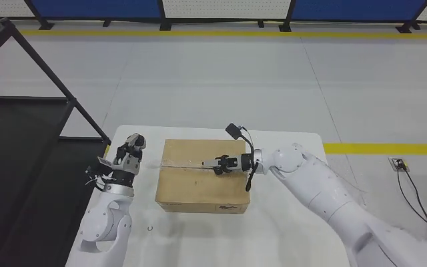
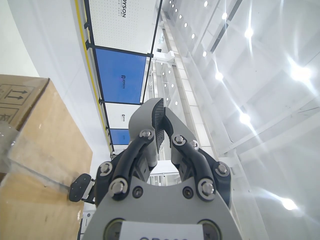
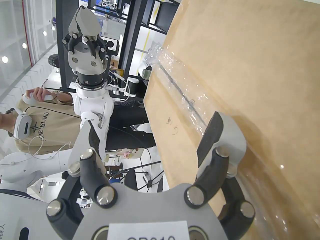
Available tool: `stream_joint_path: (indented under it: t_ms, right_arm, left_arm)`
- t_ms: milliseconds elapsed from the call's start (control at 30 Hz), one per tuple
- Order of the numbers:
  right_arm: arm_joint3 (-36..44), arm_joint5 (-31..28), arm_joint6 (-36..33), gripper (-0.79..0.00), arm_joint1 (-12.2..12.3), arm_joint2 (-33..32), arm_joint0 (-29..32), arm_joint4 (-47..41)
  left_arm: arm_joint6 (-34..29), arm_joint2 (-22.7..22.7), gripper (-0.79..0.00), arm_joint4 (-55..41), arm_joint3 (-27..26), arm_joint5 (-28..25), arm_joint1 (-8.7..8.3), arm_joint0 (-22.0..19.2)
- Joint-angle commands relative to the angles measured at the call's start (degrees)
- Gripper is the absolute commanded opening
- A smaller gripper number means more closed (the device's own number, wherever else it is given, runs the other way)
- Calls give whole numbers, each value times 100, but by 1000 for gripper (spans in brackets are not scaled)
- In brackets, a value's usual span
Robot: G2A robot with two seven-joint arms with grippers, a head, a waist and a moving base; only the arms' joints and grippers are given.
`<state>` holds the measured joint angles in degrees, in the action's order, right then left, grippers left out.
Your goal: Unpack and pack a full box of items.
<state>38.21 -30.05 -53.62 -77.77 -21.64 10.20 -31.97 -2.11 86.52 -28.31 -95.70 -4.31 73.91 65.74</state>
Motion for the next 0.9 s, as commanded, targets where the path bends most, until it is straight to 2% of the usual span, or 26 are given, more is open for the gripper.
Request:
stream_joint_path:
  t_ms: [0,200,567,867]
  right_arm:
    - [-94,4,13,0,-122,23,-21,25]
    - [-423,0,76,0,-521,88,-92,84]
    - [-1056,-113,419,0,-1247,117,-199,150]
    - [-1471,-80,660,0,-1788,130,-269,308]
  left_arm:
    - [120,45,-785,108,-38,0,-1,46]
    - [346,435,-785,457,-313,-45,-37,336]
    - [334,1308,-785,491,-853,-53,-97,1095]
    - [195,1577,-785,360,-1036,-140,-93,1551]
